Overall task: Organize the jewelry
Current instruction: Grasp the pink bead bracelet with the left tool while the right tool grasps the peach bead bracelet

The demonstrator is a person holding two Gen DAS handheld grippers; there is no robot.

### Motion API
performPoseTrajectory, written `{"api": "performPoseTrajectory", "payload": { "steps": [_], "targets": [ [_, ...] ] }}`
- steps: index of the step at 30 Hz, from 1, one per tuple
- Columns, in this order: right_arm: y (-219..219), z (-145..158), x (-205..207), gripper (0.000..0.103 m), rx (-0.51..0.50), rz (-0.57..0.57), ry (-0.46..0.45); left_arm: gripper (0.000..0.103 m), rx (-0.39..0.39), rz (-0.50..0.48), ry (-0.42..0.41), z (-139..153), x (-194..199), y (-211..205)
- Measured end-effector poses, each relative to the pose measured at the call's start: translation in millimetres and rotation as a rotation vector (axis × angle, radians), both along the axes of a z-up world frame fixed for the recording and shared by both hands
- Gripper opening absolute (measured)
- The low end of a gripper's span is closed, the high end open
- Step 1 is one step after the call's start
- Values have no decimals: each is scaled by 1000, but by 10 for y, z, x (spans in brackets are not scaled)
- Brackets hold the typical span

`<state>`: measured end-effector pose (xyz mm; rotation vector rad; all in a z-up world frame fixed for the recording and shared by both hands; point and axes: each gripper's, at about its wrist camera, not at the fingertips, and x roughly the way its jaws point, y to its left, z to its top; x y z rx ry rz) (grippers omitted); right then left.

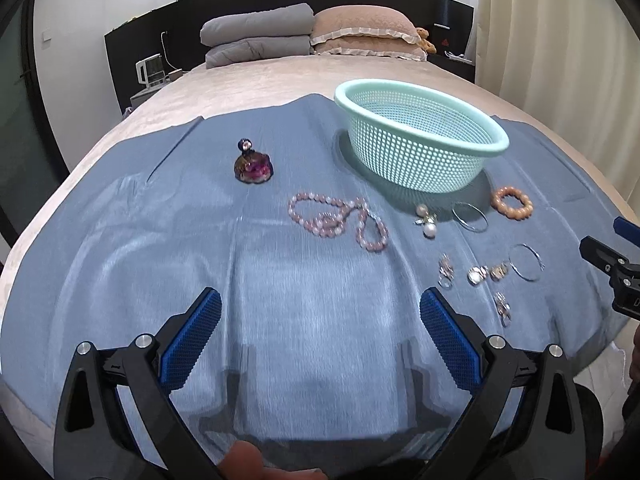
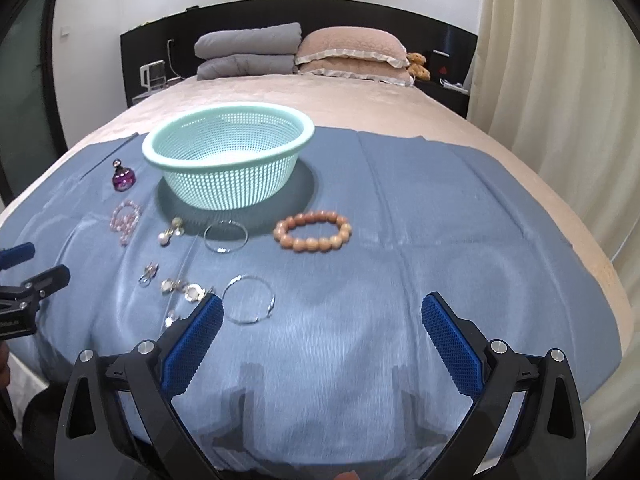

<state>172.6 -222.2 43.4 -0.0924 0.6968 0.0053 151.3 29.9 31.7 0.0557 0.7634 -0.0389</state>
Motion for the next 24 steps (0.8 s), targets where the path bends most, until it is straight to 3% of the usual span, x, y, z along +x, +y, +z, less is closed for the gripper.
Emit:
{"api": "performPoseTrajectory", "payload": {
  "steps": [6, 12, 16, 19, 21, 24],
  "targets": [
    [40, -132, 541, 95, -40, -2, 1, 97, 4, 3, 11, -104, 526, -3],
    [-17, -375, 945, 95, -17, -28, 42, 97, -20, -7, 64, -282, 935, 64],
    [-34, -606, 1109, 95, 7, -30, 113, 98, -15, -57, 46, -405, 1015, 71],
    [-160, -664, 1140, 96, 105, -36, 145, 99, -34, -64, 40, -464, 1021, 100],
    [-143, -681, 1126, 96, 100, -36, 141, 99, -66, -45, 44, -477, 1040, 132],
    [-128, -698, 1141, 97, 95, -39, 146, 99, -45, -35, 42, -489, 1050, 99]
  ]
}}
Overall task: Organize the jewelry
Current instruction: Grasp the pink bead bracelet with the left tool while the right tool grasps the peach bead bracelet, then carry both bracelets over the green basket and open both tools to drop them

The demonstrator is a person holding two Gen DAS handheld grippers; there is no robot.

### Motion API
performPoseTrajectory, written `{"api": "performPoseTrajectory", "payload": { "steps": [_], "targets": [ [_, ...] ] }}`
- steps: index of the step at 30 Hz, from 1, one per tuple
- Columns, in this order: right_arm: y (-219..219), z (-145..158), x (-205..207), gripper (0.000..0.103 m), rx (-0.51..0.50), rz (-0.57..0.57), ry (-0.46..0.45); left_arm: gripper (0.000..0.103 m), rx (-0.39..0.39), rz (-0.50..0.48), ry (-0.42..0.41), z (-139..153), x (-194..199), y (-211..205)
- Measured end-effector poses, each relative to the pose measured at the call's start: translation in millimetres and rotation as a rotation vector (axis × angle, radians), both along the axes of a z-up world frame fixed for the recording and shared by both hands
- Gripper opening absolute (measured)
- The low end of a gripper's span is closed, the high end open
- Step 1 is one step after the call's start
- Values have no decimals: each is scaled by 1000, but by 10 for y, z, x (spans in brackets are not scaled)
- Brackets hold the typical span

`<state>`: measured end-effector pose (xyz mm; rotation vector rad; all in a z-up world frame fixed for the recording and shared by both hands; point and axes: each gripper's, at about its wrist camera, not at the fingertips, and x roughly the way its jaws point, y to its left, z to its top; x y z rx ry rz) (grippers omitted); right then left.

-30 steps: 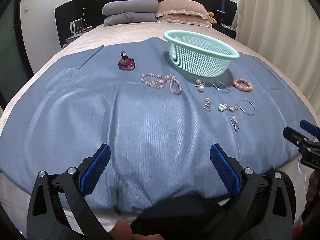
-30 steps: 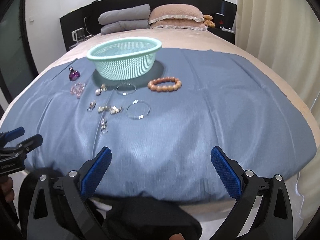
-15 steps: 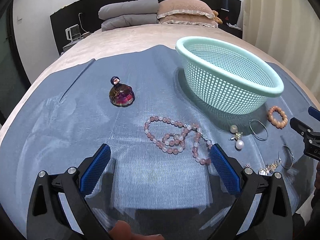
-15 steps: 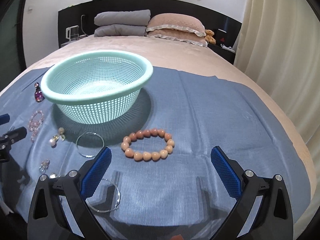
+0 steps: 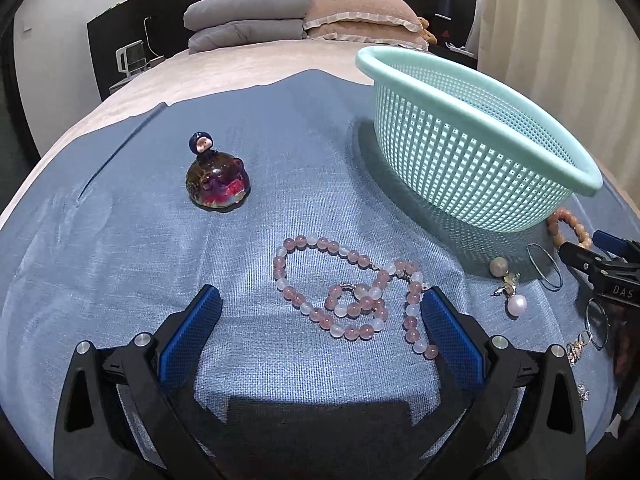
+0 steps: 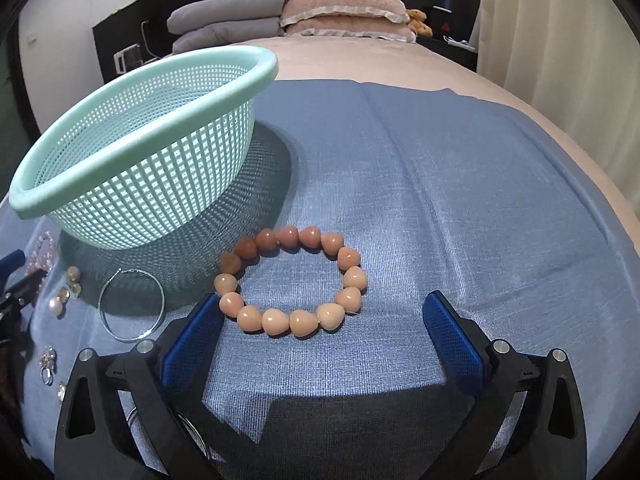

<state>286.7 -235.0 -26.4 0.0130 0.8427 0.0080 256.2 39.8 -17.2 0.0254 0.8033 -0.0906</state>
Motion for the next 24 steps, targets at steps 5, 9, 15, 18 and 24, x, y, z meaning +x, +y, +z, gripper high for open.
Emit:
{"api": "performPoseTrajectory", "payload": {
  "steps": [5, 9, 15, 18, 24],
  "targets": [
    [25, 7, -2, 88, -5, 9, -15, 66, -16, 17, -16, 21, -17, -3],
    [188, 55, -33, 28, -10, 97, -40, 14, 28, -12, -17, 28, -41, -95],
    [180, 94, -85, 22, 11, 111, -51, 8, -49, -38, 30, 101, -9, -7],
    [134, 127, -152, 21, 31, 117, -54, 6, -111, -58, 67, 192, -76, -17],
    [99, 308, -414, 15, 60, 130, -65, 6, -132, -86, 85, 334, -282, -94]
  ]
}}
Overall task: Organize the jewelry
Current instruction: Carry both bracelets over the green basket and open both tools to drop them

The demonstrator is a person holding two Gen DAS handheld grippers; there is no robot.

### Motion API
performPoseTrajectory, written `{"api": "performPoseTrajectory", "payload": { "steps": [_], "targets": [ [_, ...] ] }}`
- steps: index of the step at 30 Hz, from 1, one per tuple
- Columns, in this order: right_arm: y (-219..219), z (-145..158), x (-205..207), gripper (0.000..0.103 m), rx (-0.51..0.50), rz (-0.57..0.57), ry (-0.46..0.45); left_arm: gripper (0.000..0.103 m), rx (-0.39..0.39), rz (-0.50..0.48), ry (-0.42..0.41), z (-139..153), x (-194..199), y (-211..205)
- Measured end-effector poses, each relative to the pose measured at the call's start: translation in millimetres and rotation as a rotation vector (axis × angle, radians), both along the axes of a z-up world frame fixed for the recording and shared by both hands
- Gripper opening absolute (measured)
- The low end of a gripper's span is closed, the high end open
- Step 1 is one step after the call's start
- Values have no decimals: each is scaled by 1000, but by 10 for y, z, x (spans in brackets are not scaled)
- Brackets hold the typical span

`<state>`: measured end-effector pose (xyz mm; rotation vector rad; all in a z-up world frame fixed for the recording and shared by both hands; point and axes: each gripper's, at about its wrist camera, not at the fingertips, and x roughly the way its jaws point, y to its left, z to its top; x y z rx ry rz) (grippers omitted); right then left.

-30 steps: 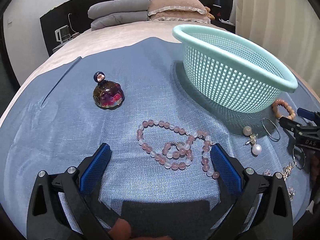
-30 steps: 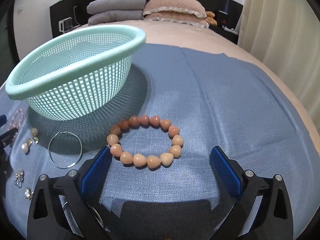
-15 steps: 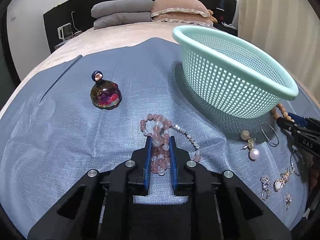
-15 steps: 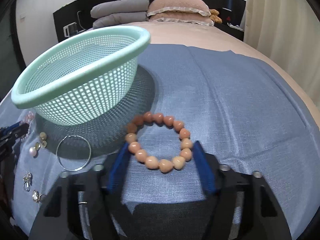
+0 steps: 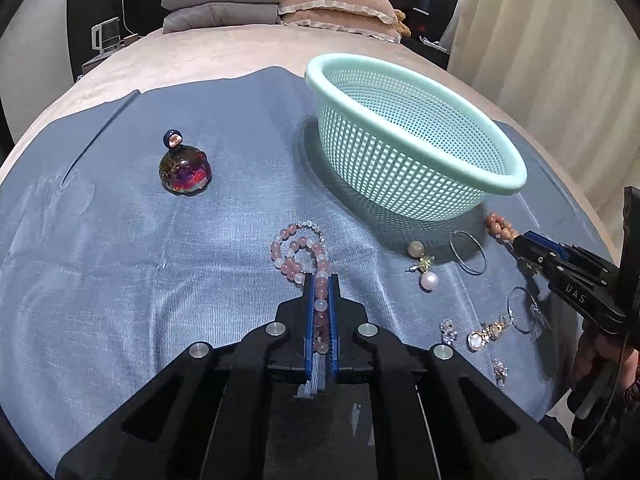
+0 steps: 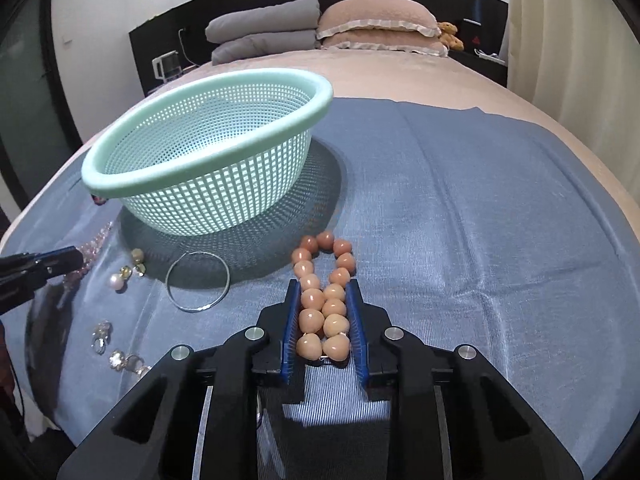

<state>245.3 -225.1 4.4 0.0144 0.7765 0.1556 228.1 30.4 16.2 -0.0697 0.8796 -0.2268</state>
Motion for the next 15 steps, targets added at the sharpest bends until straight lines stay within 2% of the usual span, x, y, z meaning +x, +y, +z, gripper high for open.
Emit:
{"api": "performPoseTrajectory", "payload": {
  "steps": [1, 6, 15],
  "targets": [
    [0, 53, -42, 11, -7, 4, -6, 6, 8, 1, -7, 42, -48, -5],
    [-4, 315, -254, 11, -25, 10, -50, 6, 1, 2, -41, 267, -271, 4],
    [33, 912, -533, 11, -13, 28, -161, 6, -10, -26, -110, 891, -508, 9]
  ]
}}
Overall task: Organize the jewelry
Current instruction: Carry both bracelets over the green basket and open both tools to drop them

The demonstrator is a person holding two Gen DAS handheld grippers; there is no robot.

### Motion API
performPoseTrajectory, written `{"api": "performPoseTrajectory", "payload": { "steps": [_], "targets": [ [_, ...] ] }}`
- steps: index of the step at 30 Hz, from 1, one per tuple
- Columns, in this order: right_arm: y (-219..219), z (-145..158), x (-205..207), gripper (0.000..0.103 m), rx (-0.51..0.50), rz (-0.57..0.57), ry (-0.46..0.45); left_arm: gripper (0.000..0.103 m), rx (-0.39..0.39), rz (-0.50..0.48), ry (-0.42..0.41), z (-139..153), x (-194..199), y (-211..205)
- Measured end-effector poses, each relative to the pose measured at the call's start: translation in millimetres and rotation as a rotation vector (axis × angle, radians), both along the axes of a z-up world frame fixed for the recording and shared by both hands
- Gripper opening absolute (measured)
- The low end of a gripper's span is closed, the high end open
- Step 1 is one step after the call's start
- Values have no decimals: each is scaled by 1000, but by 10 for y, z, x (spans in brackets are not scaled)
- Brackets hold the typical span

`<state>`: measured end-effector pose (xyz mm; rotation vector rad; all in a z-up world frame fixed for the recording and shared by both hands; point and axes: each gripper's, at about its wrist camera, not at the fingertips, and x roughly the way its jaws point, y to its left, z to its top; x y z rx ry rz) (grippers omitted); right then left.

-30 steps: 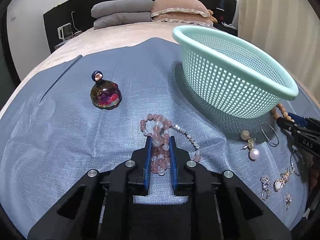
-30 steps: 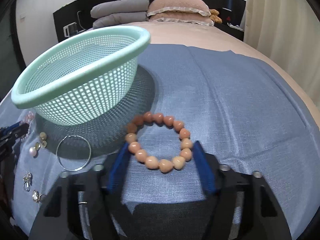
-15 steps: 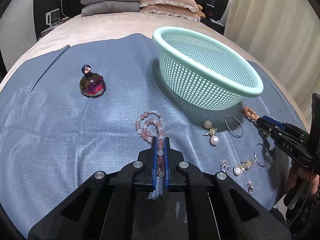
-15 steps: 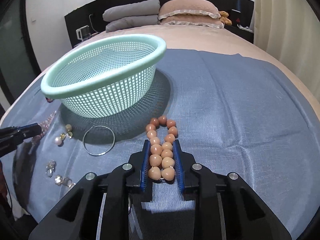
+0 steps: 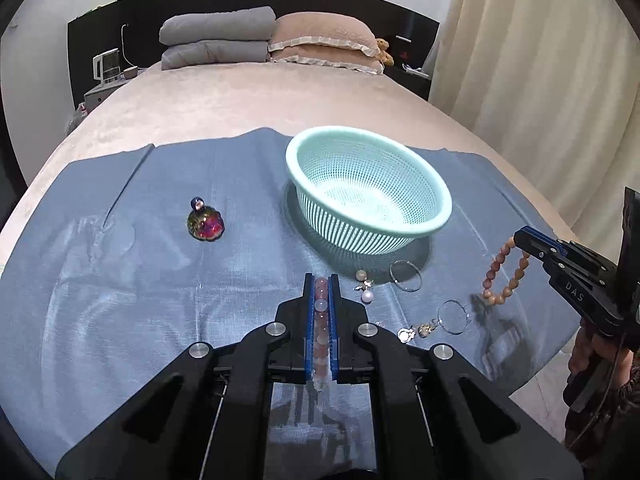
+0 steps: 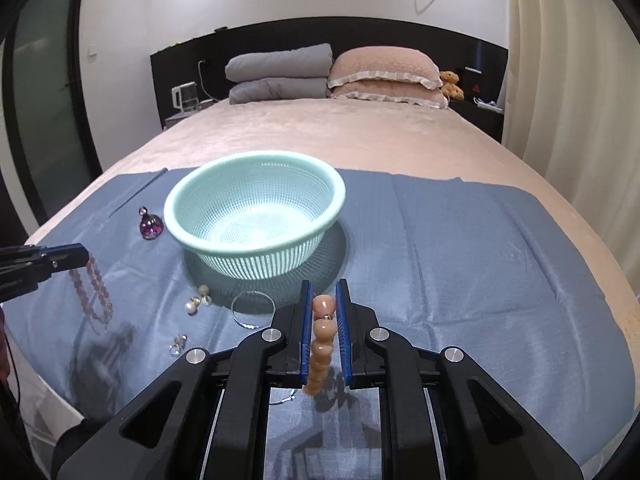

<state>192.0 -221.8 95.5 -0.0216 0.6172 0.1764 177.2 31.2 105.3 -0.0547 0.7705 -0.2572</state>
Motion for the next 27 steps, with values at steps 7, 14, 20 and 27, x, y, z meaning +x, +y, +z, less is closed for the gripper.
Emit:
{"api": "performPoseTrajectory", "payload": {
  "steps": [7, 14, 20, 27],
  "targets": [
    [111, 599, 70, 11, -14, 34, -105, 6, 2, -40, -47, 572, 140, -76],
    [151, 1201, 404, 11, 10, 72, -198, 6, 17, -60, -110, 1082, 518, -250],
    [199, 1425, 775, 11, 28, 102, -221, 6, 20, -55, -103, 1201, 983, -400],
    [330, 909, 1301, 11, 74, 140, -134, 6, 31, -29, -49, 796, 1583, -550]
  ]
}}
